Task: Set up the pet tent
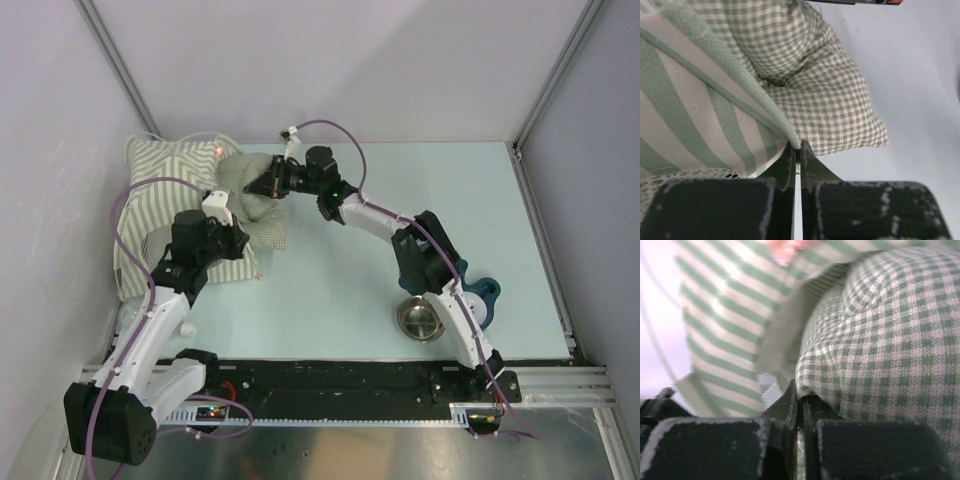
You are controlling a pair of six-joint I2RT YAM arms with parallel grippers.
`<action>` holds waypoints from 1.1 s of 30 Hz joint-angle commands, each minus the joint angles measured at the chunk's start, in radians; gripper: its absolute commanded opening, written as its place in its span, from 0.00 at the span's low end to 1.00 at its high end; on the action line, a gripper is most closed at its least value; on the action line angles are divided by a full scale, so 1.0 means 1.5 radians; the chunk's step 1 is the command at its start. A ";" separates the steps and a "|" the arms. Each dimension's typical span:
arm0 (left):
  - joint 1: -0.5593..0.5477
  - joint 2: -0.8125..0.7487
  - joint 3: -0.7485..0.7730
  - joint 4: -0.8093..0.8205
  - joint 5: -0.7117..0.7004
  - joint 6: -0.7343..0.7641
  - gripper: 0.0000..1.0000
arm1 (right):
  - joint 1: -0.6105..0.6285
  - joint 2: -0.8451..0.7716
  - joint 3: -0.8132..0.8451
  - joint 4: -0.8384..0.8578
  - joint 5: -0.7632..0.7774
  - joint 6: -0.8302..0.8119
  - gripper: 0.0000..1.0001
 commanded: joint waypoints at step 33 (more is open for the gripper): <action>-0.009 0.006 0.029 -0.014 0.029 0.043 0.00 | -0.081 -0.171 -0.191 -0.102 0.035 0.104 0.92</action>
